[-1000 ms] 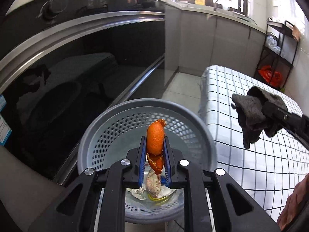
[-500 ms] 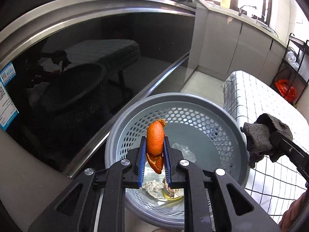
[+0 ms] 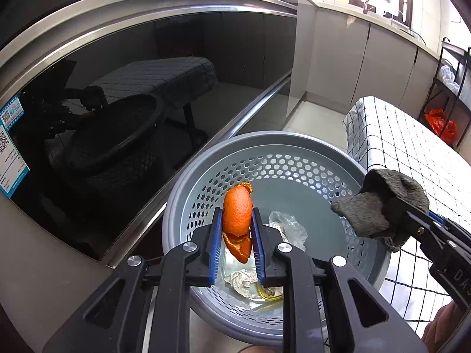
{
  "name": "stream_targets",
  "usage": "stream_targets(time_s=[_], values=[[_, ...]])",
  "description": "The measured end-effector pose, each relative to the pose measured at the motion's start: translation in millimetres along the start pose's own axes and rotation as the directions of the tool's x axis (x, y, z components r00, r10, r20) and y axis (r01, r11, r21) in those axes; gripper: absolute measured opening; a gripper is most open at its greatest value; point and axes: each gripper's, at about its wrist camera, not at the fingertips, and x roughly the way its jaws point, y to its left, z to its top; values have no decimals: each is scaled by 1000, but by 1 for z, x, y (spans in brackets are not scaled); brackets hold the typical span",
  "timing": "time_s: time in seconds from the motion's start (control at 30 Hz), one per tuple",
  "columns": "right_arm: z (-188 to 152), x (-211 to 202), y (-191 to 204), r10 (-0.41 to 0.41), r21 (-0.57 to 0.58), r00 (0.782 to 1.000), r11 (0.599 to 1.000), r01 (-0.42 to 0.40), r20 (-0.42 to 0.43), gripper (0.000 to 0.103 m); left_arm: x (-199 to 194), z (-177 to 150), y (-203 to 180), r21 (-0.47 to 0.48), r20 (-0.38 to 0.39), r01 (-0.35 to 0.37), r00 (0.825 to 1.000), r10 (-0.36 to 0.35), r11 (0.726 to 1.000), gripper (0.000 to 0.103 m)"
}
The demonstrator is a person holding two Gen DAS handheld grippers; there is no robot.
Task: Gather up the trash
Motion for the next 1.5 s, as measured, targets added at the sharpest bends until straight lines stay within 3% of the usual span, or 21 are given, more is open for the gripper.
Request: stream_targets(time_s=[0.23, 0.33, 0.4, 0.47, 1.03, 1.5], values=[[0, 4, 4, -1, -2, 1000, 1000, 1, -12, 39, -2, 0, -2, 0, 3, -2, 1000, 2, 1000, 25], [-1, 1, 2, 4, 1, 1000, 1000, -4, 1, 50, -2, 0, -1, -4, 8, -3, 1000, 3, 1000, 36], [-1, -3, 3, 11, 3, 1000, 1000, -11, 16, 51, -3, -1, 0, -8, 15, -4, 1000, 4, 1000, 47], [0, -3, 4, 17, 4, 999, 1000, -17, 29, 54, -4, -1, 0, -11, 19, -3, 1000, 3, 1000, 49], [-4, -2, 8, -43, -24, 999, 999, 44, 29, 56, -8, -1, 0, -16, 41, 1, 999, 0, 1000, 59], [-6, -5, 4, -96, -8, 994, 995, 96, 42, 63, -12, 0, 4, -24, 60, -3, 998, 4, 1000, 74]])
